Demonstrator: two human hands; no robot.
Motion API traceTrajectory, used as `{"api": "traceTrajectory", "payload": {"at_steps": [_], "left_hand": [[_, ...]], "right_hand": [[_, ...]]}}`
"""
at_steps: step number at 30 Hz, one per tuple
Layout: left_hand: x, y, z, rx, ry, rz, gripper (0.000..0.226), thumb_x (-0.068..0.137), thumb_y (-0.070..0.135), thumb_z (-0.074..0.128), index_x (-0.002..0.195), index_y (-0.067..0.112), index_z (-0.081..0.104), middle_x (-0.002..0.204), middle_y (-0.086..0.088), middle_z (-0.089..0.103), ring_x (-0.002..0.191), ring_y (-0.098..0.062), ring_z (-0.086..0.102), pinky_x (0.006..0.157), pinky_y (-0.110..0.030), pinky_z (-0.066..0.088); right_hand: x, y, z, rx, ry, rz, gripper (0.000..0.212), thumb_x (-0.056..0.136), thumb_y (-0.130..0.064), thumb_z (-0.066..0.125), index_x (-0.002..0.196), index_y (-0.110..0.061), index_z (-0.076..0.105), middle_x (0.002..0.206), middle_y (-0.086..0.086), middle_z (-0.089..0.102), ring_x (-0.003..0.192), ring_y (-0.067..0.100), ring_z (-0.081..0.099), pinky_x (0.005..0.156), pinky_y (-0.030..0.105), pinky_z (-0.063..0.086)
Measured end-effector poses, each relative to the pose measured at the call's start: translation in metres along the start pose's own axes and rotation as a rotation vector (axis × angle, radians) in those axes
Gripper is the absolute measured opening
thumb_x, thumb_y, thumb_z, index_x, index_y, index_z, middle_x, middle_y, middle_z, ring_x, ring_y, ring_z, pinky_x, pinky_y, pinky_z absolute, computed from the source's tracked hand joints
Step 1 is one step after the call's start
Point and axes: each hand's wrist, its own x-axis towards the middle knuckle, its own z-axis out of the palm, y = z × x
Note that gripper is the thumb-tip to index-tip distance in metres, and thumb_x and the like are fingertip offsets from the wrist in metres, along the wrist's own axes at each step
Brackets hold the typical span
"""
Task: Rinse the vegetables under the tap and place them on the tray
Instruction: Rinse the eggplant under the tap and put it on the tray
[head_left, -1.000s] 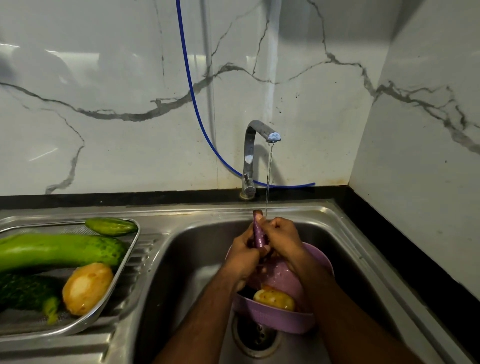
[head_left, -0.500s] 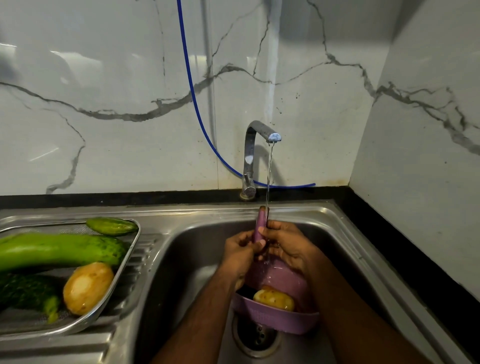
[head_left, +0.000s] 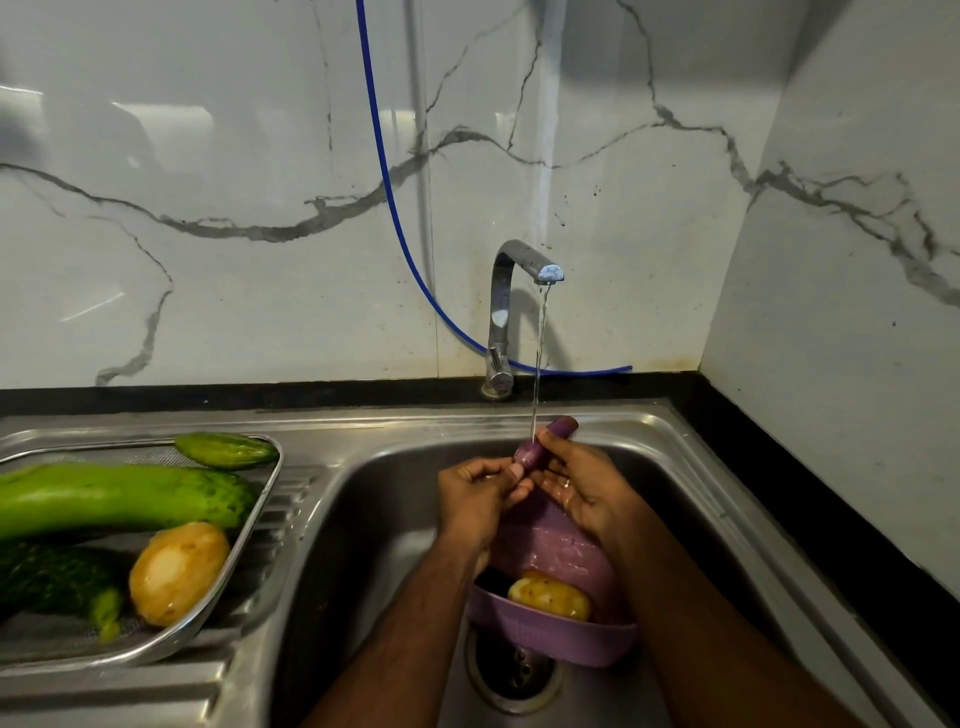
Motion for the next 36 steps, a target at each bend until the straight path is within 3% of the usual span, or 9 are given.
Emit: {"api": "traceTrajectory", "payload": {"at_steps": [4,8,17,20,22,26,31,34,36], "left_hand": [[-0.003,0.0,0.003,-0.008,-0.018,0.001,0.008,0.091,-0.001,0.065,0.093,-0.006,0.07,0.074,-0.014,0.074,0.062,-0.014,0.071,0.06,-0.02,0.058],[-0.004,-0.001,0.004,-0.034,-0.026,-0.02,0.011,0.094,0.0,0.061,0.094,-0.006,0.069,0.074,-0.015,0.073,0.06,-0.014,0.07,0.059,-0.02,0.058],[-0.005,-0.004,0.001,0.021,-0.057,-0.034,0.014,0.094,0.004,0.063,0.098,-0.007,0.071,0.08,-0.015,0.073,0.062,-0.014,0.068,0.064,-0.021,0.059],[-0.003,-0.007,0.0,0.117,-0.047,-0.021,0.013,0.095,-0.001,0.06,0.094,-0.007,0.071,0.075,-0.015,0.068,0.062,-0.018,0.061,0.066,-0.029,0.055],[-0.001,-0.009,-0.002,0.194,-0.029,0.001,0.01,0.092,-0.005,0.061,0.095,-0.006,0.071,0.073,-0.018,0.068,0.064,-0.022,0.061,0.071,-0.037,0.055],[-0.002,-0.008,-0.002,0.247,-0.032,0.035,0.013,0.086,-0.002,0.07,0.099,-0.004,0.066,0.09,-0.025,0.073,0.078,-0.031,0.069,0.08,-0.044,0.059],[-0.002,-0.008,-0.004,0.401,-0.061,0.044,0.012,0.088,0.001,0.07,0.099,0.0,0.066,0.085,-0.019,0.074,0.075,-0.028,0.071,0.076,-0.041,0.06],[-0.002,-0.006,-0.004,0.31,-0.097,-0.04,0.011,0.093,0.0,0.059,0.1,0.001,0.068,0.082,-0.015,0.073,0.069,-0.023,0.069,0.065,-0.032,0.059],[-0.006,-0.002,-0.003,0.175,-0.172,-0.161,0.022,0.099,0.0,0.045,0.102,0.002,0.067,0.076,-0.009,0.07,0.06,-0.016,0.061,0.056,-0.025,0.052]], "right_hand": [[0.0,0.0,0.002,0.037,-0.019,-0.005,0.015,0.092,-0.018,0.075,0.099,-0.005,0.072,0.082,0.013,0.078,0.072,0.018,0.074,0.063,0.027,0.061],[0.0,0.0,0.002,0.01,-0.035,-0.015,0.018,0.09,-0.019,0.076,0.095,-0.002,0.071,0.081,0.014,0.078,0.067,0.018,0.075,0.06,0.026,0.061],[0.0,0.001,-0.002,-0.072,-0.164,-0.002,0.01,0.094,-0.004,0.067,0.103,0.0,0.069,0.091,0.017,0.072,0.074,0.021,0.071,0.063,0.029,0.06],[-0.004,0.002,-0.002,-0.171,-0.252,-0.019,0.023,0.092,0.009,0.062,0.11,-0.003,0.068,0.099,0.018,0.073,0.087,0.027,0.069,0.073,0.033,0.059],[-0.006,0.004,0.0,-0.232,-0.252,-0.031,0.03,0.089,0.011,0.065,0.115,-0.003,0.067,0.104,0.018,0.074,0.092,0.031,0.07,0.066,0.034,0.06],[-0.006,0.008,0.008,-0.301,-0.157,-0.081,0.023,0.088,-0.002,0.074,0.11,-0.002,0.069,0.092,0.015,0.077,0.088,0.03,0.074,0.077,0.042,0.062],[-0.002,0.009,0.01,-0.411,-0.069,-0.072,0.024,0.099,-0.033,0.065,0.109,-0.012,0.071,0.105,0.018,0.076,0.1,0.036,0.073,0.082,0.048,0.062],[-0.004,0.008,0.009,-0.375,-0.043,-0.063,0.028,0.105,-0.034,0.054,0.109,-0.011,0.069,0.101,0.018,0.074,0.087,0.031,0.071,0.074,0.043,0.059],[-0.003,0.007,0.006,-0.373,-0.085,-0.033,0.028,0.107,-0.03,0.051,0.11,-0.009,0.069,0.099,0.021,0.071,0.075,0.027,0.065,0.066,0.039,0.052]]}}
